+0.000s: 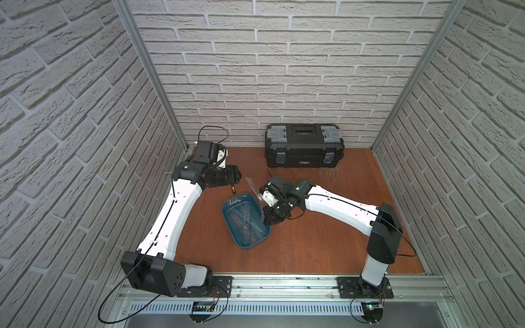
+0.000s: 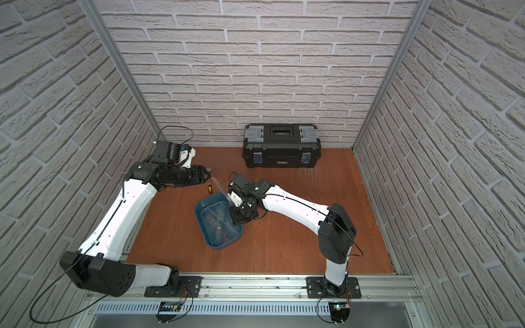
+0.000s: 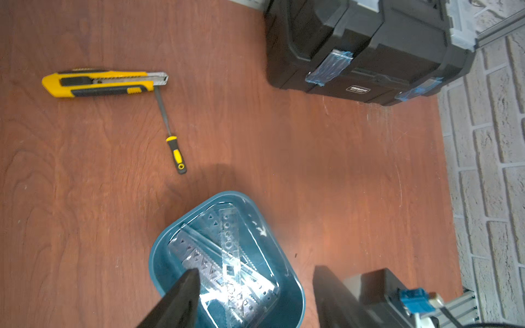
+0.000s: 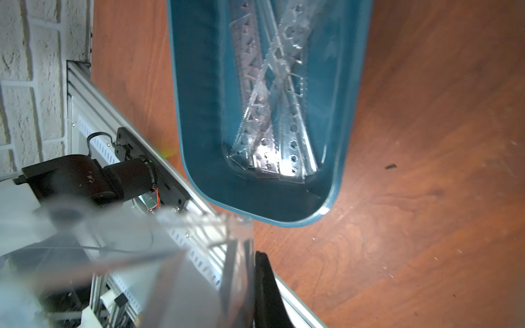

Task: Put the scattered rulers into the storage box
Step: Place the ruler in the storage box.

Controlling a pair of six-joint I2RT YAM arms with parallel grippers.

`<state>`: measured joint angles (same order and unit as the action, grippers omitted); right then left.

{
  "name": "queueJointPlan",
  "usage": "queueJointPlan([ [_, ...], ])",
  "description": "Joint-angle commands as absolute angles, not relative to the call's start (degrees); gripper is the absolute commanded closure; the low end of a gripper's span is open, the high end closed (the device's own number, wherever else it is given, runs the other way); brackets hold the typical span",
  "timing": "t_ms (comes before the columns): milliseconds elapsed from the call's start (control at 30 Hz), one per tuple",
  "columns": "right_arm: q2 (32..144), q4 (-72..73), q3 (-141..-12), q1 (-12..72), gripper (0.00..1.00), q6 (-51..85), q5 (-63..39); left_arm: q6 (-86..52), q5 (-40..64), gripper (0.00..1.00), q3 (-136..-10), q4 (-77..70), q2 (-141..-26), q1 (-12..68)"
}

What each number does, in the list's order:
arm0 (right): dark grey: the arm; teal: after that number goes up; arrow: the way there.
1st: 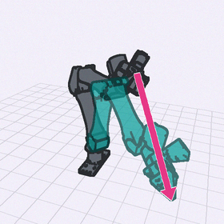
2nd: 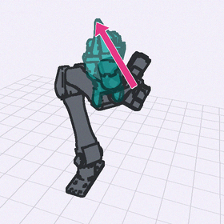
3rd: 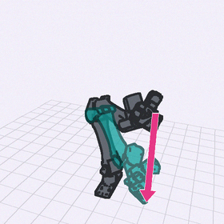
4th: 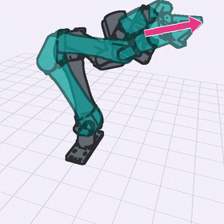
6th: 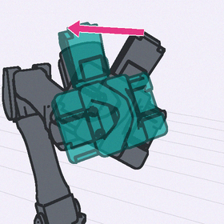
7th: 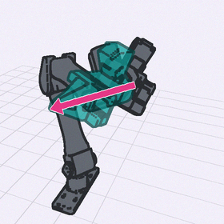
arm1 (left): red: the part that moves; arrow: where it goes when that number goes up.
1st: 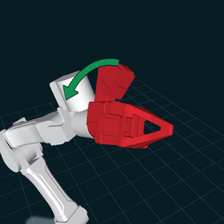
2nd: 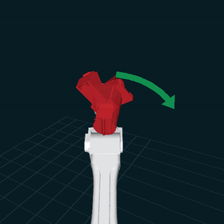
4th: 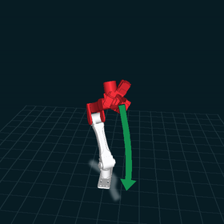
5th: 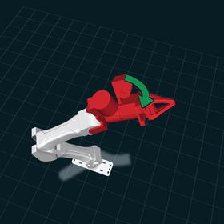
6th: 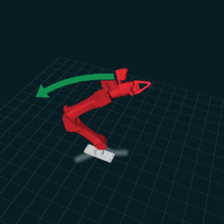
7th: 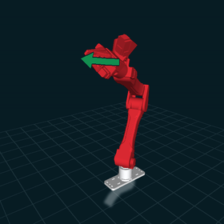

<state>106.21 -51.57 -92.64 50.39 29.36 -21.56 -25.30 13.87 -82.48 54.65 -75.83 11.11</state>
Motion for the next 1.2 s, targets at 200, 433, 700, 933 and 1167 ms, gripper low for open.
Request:
queueJointPlan([
  [200, 115.9, -57.0, -99.3, 52.4, 0.98, 26.1, -28.5, -24.3, 17.1, 0.31, -78.6, 55.2, -69.4, 6.8],
  [433, 117.6, -58.0, -100.2, 52.6, 0.88, 25.3, -25.0, -23.8, 19.1, 0.31, -79.2, 55.1, -69.3, 4.1],
  [700, 117.3, -58.2, -103.8, 52.2, 0.46, 25.0, -19.5, -23.8, 19.4, 0.31, -78.8, 55.0, -69.7, 4.0],
  [933, 106.2, -51.2, -99.1, 48.5, 0.46, 26.7, -10.0, -24.8, 17.6, 0.19, -78.8, 53.2, -69.6, 4.0],
  [1167, 84.8, -37.5, -84.0, 42.9, 0.4, 24.9, 15.0, -21.9, 8.1, 0.02, -78.1, 46.5, -68.1, 4.0],
])
